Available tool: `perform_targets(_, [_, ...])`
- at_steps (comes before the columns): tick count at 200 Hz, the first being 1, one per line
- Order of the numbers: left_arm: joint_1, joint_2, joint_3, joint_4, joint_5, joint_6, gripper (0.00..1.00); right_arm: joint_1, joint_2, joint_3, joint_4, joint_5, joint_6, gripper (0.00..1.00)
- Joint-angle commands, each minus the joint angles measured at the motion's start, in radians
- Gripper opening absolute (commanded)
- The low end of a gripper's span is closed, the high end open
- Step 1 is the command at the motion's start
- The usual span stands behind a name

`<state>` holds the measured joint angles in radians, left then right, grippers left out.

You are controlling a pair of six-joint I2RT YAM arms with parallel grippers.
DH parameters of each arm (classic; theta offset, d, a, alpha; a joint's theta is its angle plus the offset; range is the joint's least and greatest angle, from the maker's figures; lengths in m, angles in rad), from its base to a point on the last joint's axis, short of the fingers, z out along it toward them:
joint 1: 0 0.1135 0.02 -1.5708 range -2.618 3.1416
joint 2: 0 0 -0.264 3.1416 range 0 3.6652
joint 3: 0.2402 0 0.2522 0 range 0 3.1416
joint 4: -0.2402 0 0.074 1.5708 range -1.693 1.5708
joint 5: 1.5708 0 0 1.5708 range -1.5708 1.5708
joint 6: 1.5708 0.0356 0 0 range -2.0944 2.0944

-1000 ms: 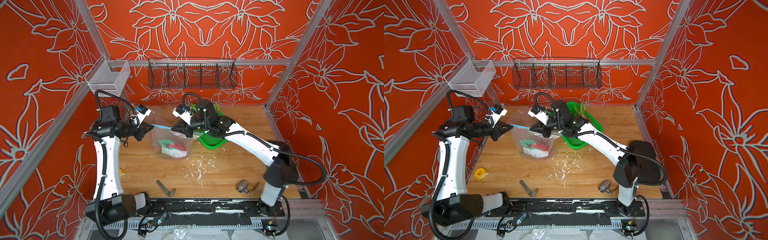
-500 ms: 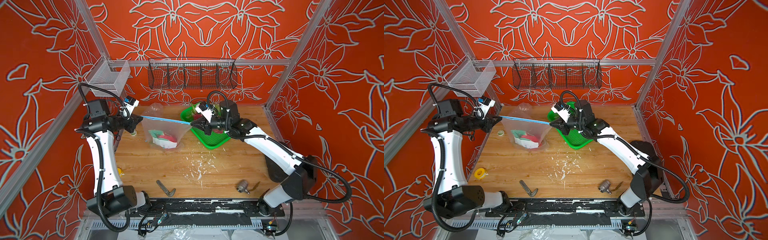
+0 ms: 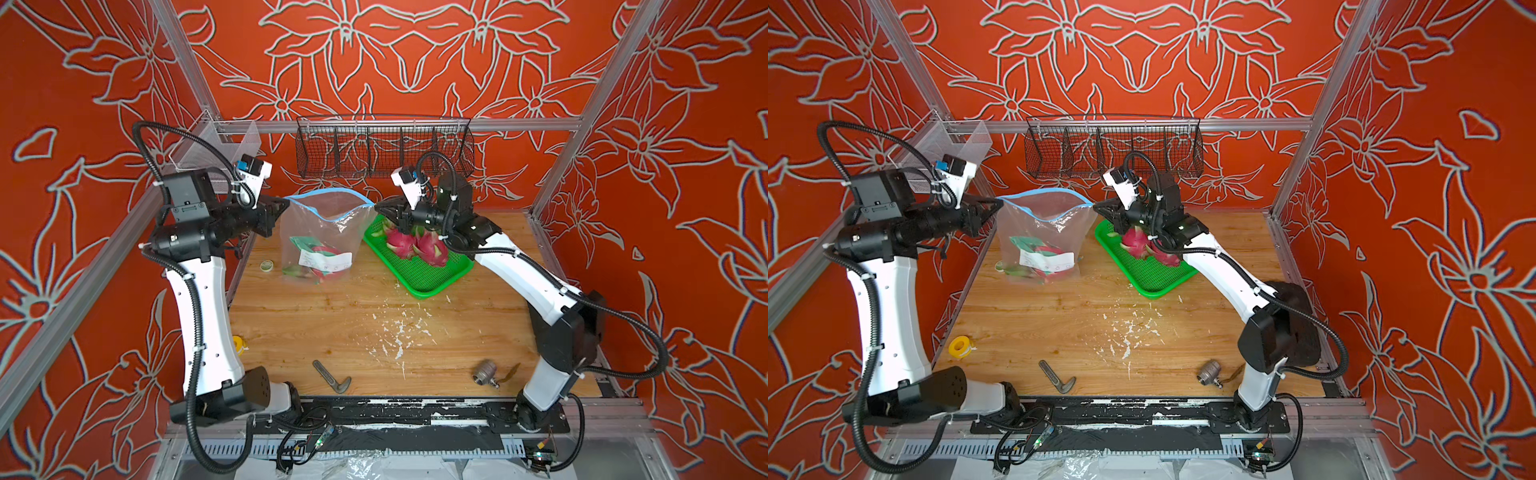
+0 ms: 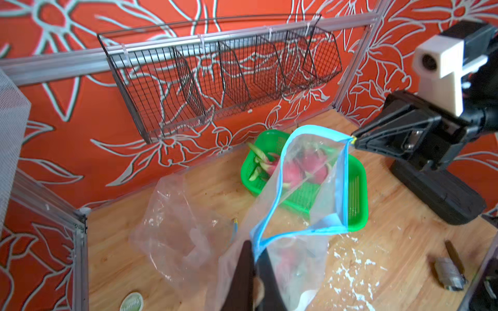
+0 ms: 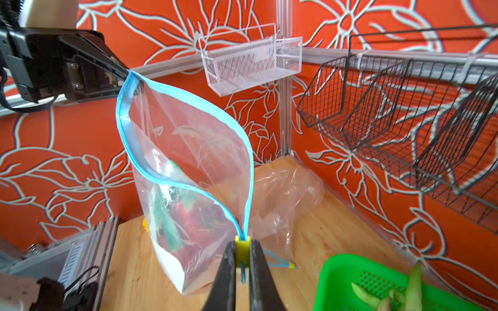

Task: Open the zip-top bag and take out the dragon fruit
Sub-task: Place the zipper food storage bag at the center of the board.

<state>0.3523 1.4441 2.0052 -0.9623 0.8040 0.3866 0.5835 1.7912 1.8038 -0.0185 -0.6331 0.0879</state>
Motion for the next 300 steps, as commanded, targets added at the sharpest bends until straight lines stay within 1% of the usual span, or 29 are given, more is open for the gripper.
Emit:
perform_targets(1, [-0.025,0.093,0.091,0.132,-0.046,-0.119,0.00,-0.005,0.058,0.131,0.021,0.046,0.037,0.00])
perform_targets(17, [-0.054,0.146,0.120,0.169,-0.097,-0.095,0.00,-0.005,0.117,0.205,0.004,0.064,0.026,0.00])
perform_targets(36, [-0.068,0.188,0.130,0.202,-0.108,-0.076,0.00,-0.007,0.169,0.265,-0.031,0.072,-0.001,0.00])
perform_targets(47, [-0.074,0.198,0.114,0.209,-0.104,-0.052,0.00,-0.007,0.178,0.260,-0.033,0.071,-0.015,0.00])
perform_targets(58, [-0.078,0.190,0.067,0.208,-0.103,-0.008,0.00,-0.008,0.172,0.216,-0.012,0.064,-0.020,0.00])
perform_targets(76, [-0.085,0.131,-0.089,0.184,-0.086,0.104,0.00,-0.010,0.124,0.063,0.054,0.045,-0.036,0.00])
perform_targets(102, [-0.086,-0.030,-0.450,0.140,-0.062,0.324,0.00,-0.008,0.027,-0.255,0.225,0.009,-0.021,0.00])
perform_targets(118, [-0.087,-0.118,-0.639,0.098,-0.071,0.464,0.00,0.005,-0.018,-0.428,0.326,-0.005,-0.007,0.00])
perform_targets(134, [-0.087,-0.173,-0.768,0.052,-0.089,0.543,0.00,0.033,-0.055,-0.556,0.361,0.020,-0.033,0.00])
perform_targets(149, [-0.087,-0.190,-0.836,-0.037,-0.107,0.630,0.00,0.067,-0.093,-0.649,0.367,0.056,-0.067,0.00])
perform_targets(161, [-0.088,-0.191,-0.864,-0.117,-0.116,0.688,0.13,0.101,-0.124,-0.710,0.368,0.102,-0.098,0.00])
perform_targets(177, [-0.091,-0.206,-0.884,-0.220,-0.119,0.762,0.35,0.141,-0.157,-0.765,0.358,0.155,-0.120,0.00])
perform_targets(188, [-0.102,-0.236,-0.900,-0.249,-0.129,0.775,0.47,0.160,-0.173,-0.794,0.356,0.182,-0.117,0.00])
perform_targets(192, [-0.108,-0.249,-0.905,-0.255,-0.134,0.776,0.50,0.166,-0.179,-0.807,0.357,0.194,-0.117,0.04])
perform_targets(200, [-0.125,-0.278,-0.919,-0.264,-0.143,0.778,0.54,0.183,-0.194,-0.830,0.357,0.234,-0.121,0.17])
perform_targets(205, [-0.138,-0.296,-0.930,-0.268,-0.150,0.779,0.58,0.195,-0.203,-0.843,0.358,0.259,-0.127,0.21])
perform_targets(216, [-0.178,-0.337,-0.961,-0.261,-0.181,0.767,0.70,0.219,-0.232,-0.879,0.358,0.326,-0.142,0.31])
perform_targets(223, [-0.203,-0.360,-0.980,-0.247,-0.207,0.754,0.72,0.239,-0.252,-0.899,0.361,0.382,-0.146,0.40])
perform_targets(239, [-0.262,-0.397,-1.020,-0.165,-0.282,0.684,0.71,0.279,-0.297,-0.942,0.360,0.504,-0.148,0.50])
perform_targets(247, [-0.285,-0.407,-1.038,-0.099,-0.315,0.637,0.69,0.305,-0.320,-0.965,0.362,0.597,-0.133,0.51])
perform_targets(254, [-0.301,-0.414,-1.054,-0.056,-0.340,0.595,0.68,0.321,-0.334,-0.981,0.362,0.646,-0.121,0.51])
perform_targets(266, [-0.331,-0.409,-1.073,-0.025,-0.373,0.572,0.67,0.358,-0.367,-1.015,0.359,0.767,-0.064,0.51])
perform_targets(274, [-0.356,-0.399,-1.084,-0.023,-0.400,0.565,0.67,0.387,-0.396,-1.042,0.357,0.805,-0.026,0.50])
perform_targets(287, [-0.393,-0.388,-1.104,-0.010,-0.448,0.552,0.67,0.461,-0.438,-1.099,0.388,0.871,0.012,0.48])
perform_targets(300, [-0.411,-0.388,-1.122,0.010,-0.486,0.546,0.66,0.544,-0.459,-1.155,0.435,0.903,0.039,0.46])
